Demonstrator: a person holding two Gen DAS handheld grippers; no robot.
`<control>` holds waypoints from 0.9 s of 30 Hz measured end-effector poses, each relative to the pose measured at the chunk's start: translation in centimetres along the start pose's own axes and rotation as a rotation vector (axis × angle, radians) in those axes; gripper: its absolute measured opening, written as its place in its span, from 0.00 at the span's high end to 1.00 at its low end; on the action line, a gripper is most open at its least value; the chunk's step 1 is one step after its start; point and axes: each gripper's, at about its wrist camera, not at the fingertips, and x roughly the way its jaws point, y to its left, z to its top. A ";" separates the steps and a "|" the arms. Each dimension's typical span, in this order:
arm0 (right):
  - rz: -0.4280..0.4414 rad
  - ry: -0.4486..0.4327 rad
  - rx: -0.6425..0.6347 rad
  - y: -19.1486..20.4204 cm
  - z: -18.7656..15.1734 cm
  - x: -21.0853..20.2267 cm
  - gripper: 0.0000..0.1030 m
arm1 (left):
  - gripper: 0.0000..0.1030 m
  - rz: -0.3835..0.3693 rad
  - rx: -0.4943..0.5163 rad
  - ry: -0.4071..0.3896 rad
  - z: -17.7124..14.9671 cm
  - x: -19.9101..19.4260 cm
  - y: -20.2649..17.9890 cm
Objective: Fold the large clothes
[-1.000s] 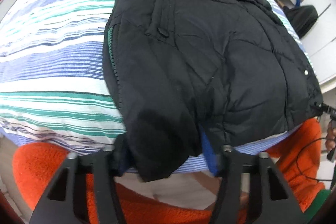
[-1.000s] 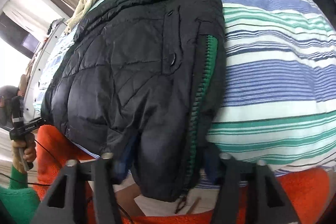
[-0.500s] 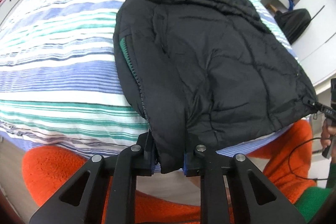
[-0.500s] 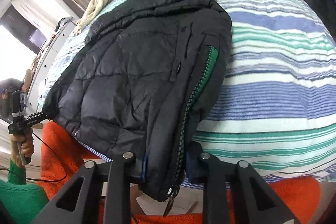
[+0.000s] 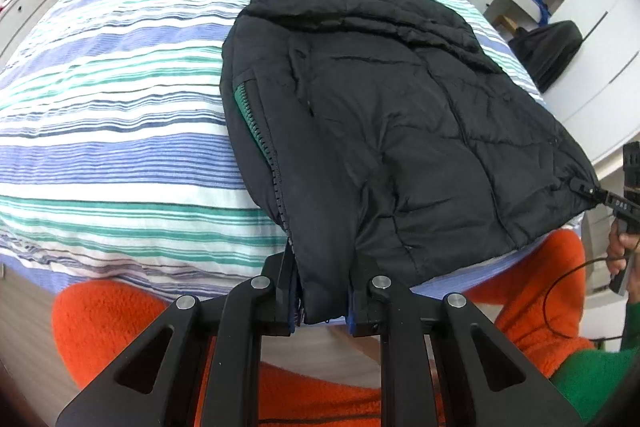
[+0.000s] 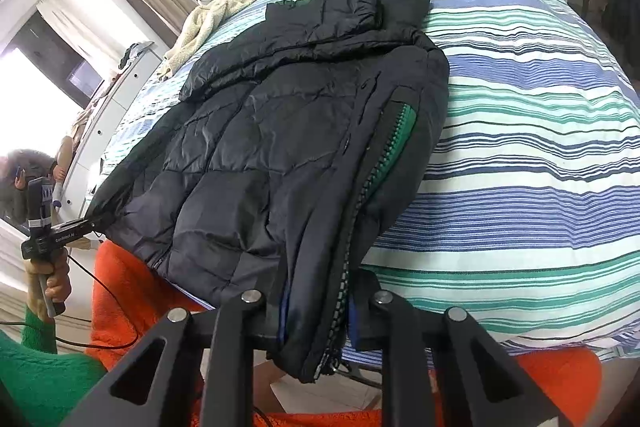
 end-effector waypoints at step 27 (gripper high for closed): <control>0.026 0.002 -0.010 0.0 0.2 -0.9 0.83 | 0.85 -0.015 0.038 0.012 0.1 -1.0 0.1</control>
